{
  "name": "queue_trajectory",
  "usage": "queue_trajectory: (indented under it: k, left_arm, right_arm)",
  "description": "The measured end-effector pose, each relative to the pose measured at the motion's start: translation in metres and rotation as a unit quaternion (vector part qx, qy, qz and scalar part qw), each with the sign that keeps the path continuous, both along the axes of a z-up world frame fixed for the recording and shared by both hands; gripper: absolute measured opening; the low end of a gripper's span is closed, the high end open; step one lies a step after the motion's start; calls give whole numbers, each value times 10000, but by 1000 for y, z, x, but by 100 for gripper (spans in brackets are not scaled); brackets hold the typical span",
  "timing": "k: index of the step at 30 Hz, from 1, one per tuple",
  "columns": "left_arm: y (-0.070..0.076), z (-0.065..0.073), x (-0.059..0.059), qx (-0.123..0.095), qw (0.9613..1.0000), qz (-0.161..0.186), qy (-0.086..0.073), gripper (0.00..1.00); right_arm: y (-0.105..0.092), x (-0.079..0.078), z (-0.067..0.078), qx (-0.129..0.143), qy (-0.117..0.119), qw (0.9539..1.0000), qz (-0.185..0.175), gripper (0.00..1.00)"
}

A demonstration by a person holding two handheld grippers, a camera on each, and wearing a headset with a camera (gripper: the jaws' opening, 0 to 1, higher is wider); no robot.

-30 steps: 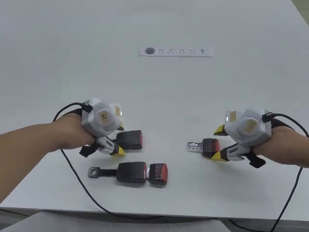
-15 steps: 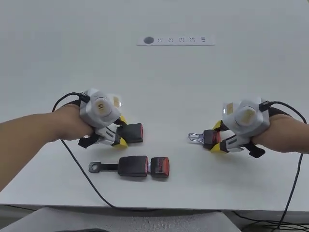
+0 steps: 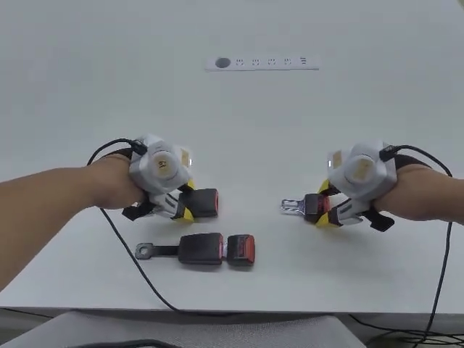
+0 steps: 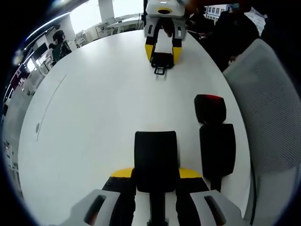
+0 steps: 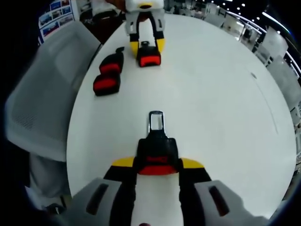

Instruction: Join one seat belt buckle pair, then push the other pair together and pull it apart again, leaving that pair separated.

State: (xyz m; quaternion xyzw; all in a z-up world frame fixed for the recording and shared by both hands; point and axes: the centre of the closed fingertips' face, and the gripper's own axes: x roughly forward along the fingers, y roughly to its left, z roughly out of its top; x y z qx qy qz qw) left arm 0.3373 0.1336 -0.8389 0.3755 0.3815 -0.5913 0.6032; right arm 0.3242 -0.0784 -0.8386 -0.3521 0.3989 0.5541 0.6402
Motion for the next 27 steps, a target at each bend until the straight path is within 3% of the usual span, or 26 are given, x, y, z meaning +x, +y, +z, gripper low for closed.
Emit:
queue_trajectory:
  k: [15, 27]
  left_arm:
    - [4, -3, 3, 297, 9995, -41, -25, 33]
    - [5, -6, 5, 366, 9993, -80, -26, 33]
  right_arm:
    - [70, 2, -3, 254, -118, 9993, 230, 34]
    - [109, 6, -6, 259, -196, 9987, 389, 34]
